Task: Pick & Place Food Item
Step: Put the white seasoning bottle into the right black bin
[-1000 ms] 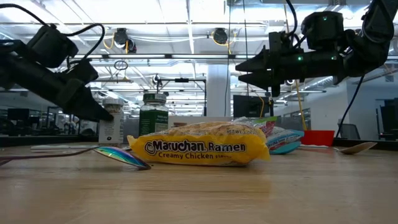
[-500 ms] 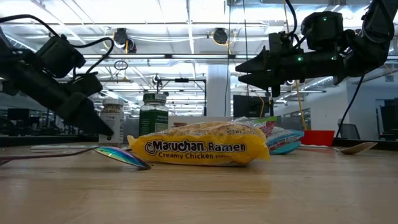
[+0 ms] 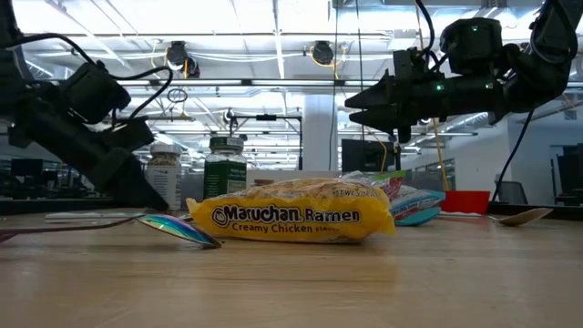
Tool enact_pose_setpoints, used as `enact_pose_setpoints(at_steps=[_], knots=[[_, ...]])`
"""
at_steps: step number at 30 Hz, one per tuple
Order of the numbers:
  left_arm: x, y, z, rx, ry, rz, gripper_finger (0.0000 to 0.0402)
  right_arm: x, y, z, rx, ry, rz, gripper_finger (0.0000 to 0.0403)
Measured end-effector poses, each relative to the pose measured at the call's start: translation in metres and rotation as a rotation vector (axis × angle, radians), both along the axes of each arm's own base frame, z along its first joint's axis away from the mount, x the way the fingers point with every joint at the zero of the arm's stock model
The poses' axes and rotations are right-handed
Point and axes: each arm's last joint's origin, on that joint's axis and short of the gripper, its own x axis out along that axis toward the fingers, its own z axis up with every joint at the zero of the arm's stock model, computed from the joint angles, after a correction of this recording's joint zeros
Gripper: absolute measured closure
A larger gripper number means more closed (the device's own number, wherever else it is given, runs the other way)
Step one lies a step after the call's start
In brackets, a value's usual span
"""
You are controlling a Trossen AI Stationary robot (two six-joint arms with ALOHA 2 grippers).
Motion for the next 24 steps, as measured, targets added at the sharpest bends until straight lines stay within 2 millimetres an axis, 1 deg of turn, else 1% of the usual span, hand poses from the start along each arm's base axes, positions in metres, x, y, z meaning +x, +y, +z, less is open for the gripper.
enact_pose_setpoints(at_steps=[12, 24], knots=[[0.0021, 0.0010, -0.0056, -0.001, 0.014, 0.006, 0.0036, 0.0000, 0.0000, 0.0000, -0.007, 0.002, 0.000, 0.0206], [0.0030, 0.0024, -0.0035, 0.042, 0.001, 0.020, 0.0037, 0.0000, -0.0001, 0.0000, -0.008, 0.002, -0.001, 0.0206]])
